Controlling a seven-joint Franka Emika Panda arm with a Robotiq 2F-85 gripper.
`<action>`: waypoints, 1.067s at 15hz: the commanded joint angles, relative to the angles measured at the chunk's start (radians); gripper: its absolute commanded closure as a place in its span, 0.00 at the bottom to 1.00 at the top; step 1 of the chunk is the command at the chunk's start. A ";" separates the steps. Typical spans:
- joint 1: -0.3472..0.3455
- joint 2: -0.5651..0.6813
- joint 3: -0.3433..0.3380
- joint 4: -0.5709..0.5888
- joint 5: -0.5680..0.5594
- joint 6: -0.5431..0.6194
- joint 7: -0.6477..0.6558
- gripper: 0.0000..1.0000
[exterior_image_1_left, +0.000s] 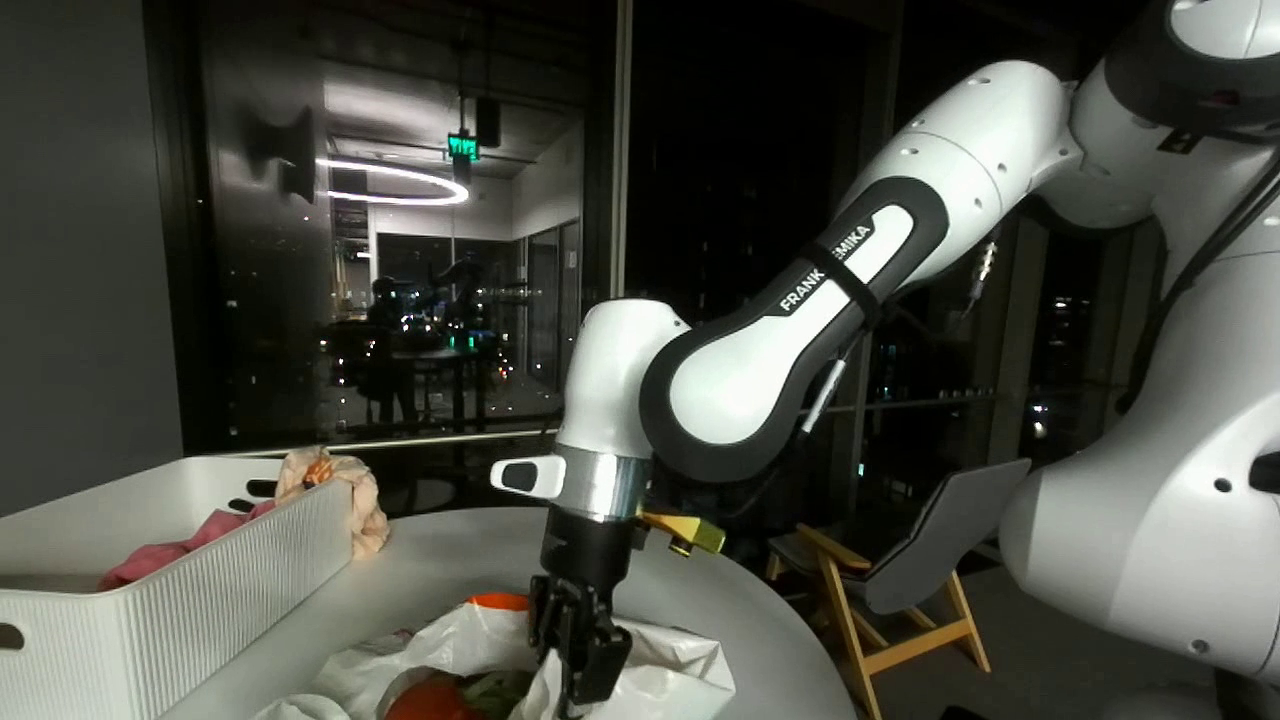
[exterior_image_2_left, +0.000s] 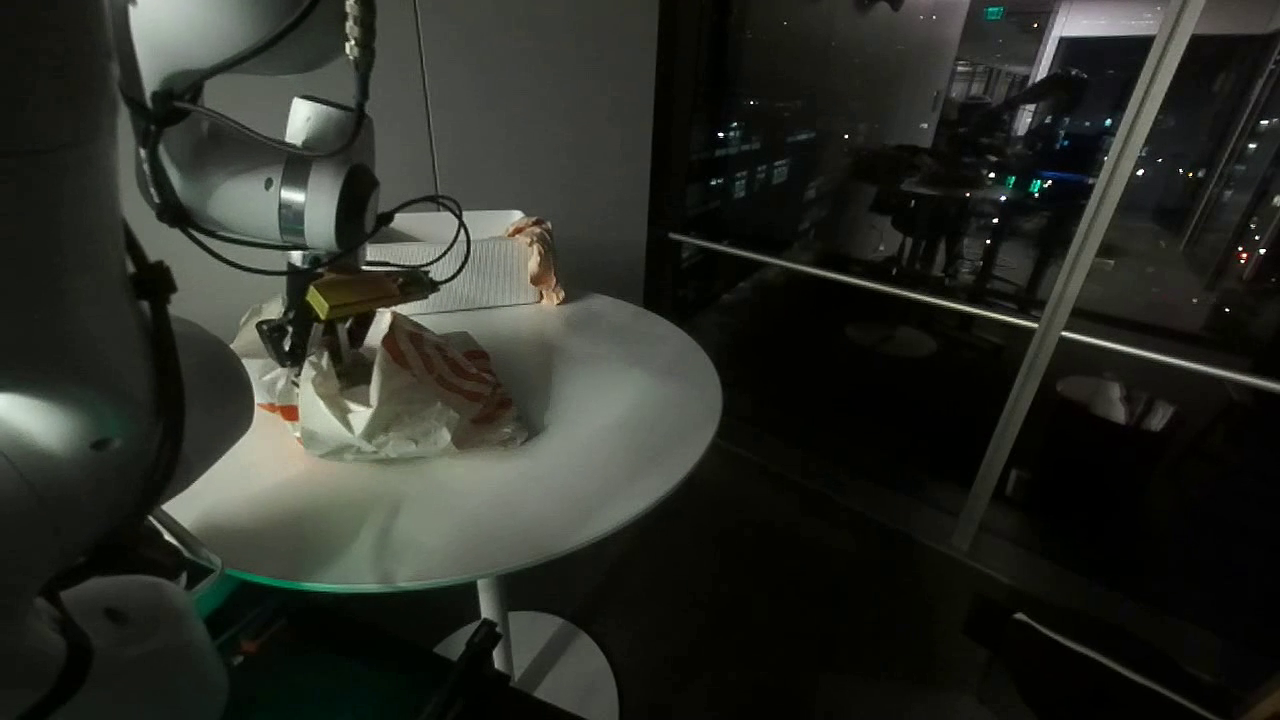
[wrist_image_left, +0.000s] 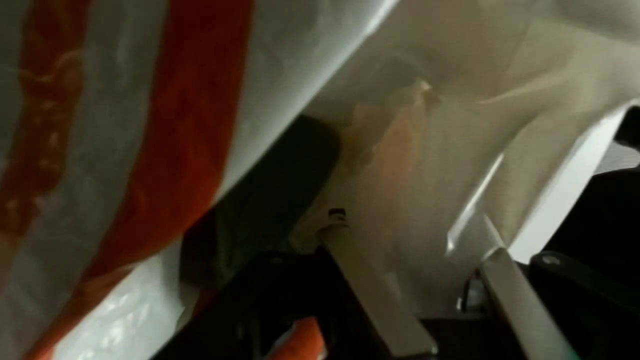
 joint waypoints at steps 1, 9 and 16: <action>0.076 0.068 -0.076 0.008 -0.085 -0.069 0.063 0.47; 0.061 0.120 -0.047 0.000 -0.131 -0.120 0.093 0.01; -0.145 0.292 0.302 -0.012 -0.430 -0.252 0.426 0.00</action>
